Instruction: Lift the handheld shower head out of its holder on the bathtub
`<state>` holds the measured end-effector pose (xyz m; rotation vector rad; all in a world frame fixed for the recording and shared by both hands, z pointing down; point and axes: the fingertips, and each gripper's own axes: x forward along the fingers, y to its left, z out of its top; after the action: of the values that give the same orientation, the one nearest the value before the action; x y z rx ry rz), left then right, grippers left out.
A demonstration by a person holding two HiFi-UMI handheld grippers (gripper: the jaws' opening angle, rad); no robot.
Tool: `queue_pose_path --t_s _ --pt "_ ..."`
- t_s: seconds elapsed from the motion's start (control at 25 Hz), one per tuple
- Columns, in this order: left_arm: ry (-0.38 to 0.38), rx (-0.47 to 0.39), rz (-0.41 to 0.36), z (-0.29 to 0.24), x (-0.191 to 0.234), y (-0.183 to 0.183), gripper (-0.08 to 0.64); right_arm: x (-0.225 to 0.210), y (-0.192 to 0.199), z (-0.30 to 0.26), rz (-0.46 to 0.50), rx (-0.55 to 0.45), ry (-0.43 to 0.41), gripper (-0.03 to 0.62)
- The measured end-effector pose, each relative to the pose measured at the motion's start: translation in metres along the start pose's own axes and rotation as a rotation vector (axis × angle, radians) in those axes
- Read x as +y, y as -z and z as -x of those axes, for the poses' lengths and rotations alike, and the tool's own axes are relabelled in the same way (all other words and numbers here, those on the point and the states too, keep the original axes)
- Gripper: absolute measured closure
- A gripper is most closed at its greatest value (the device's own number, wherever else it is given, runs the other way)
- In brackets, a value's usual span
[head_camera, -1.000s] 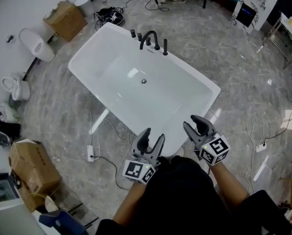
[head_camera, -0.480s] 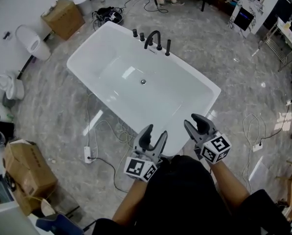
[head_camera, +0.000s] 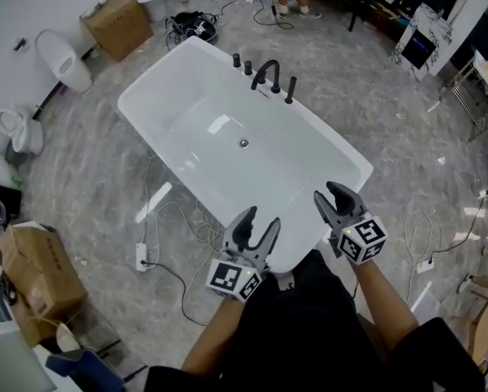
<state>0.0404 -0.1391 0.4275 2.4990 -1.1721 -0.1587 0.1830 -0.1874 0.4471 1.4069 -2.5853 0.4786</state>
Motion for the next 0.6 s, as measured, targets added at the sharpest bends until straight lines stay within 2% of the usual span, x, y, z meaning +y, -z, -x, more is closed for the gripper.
queue_pose_path --t_s 0.32,0.6 --pt "-0.139 -0.005 0.013 -0.072 0.022 0.004 0.345 -0.102 -0.006 -0.073 -0.017 0.041 -0.041 0.449" --pt "-0.217 -0.015 0.031 -0.147 0.046 0.016 0.345 -0.184 0.002 -0.152 -0.009 0.079 -0.096 0.443"
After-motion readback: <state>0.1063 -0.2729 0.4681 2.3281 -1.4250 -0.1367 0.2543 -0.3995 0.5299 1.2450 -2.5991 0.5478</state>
